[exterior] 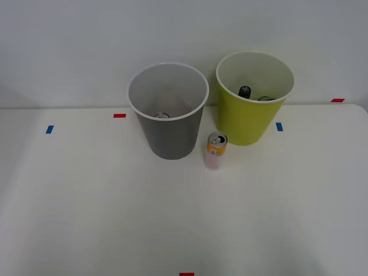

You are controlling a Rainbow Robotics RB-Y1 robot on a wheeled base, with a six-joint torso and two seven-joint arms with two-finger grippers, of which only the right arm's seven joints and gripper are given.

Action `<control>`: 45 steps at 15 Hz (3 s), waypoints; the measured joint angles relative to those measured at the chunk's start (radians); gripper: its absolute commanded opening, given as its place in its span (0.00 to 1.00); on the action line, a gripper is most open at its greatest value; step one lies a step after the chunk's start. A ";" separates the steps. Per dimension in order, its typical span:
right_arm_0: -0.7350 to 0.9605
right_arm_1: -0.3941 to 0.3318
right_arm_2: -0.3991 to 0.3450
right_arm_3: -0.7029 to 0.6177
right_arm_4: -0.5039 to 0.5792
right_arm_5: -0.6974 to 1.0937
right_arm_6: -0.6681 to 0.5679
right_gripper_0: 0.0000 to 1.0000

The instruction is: Put cans in the gray bin, plastic bottles in the light green bin

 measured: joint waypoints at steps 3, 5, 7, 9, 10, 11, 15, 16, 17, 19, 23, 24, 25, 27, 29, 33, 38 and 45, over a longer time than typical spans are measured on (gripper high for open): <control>0.000 0.000 0.000 0.000 0.000 0.000 0.000 1.00; 0.000 0.000 0.000 0.000 0.000 0.000 0.000 1.00; 0.000 0.000 0.000 0.000 0.000 0.000 0.000 1.00; 0.000 0.000 0.000 0.000 0.000 0.000 0.000 1.00; 0.000 0.000 0.000 0.000 0.000 0.000 0.000 1.00; 0.000 0.000 0.000 0.000 0.000 0.000 0.000 1.00; 0.000 0.000 0.000 0.000 0.000 0.000 0.000 1.00; 0.000 0.000 0.000 0.000 0.000 0.000 0.000 1.00; 0.000 0.000 0.000 0.000 0.000 0.000 0.000 1.00; 0.000 0.000 0.000 0.000 0.000 0.000 0.000 1.00; 0.000 0.000 0.000 0.000 0.000 0.000 0.000 1.00; 0.000 0.000 0.000 0.000 0.000 0.000 0.000 1.00; 0.000 0.000 0.000 0.000 0.000 0.000 0.000 1.00; 0.000 0.000 0.000 0.000 0.000 0.000 0.000 1.00; 0.000 0.000 0.000 0.000 0.000 0.000 0.000 1.00; 0.000 0.000 0.000 0.000 0.000 0.000 0.000 1.00; 0.000 0.000 0.000 0.000 0.000 0.000 0.000 1.00; 0.000 0.000 0.000 0.000 0.000 0.000 0.000 1.00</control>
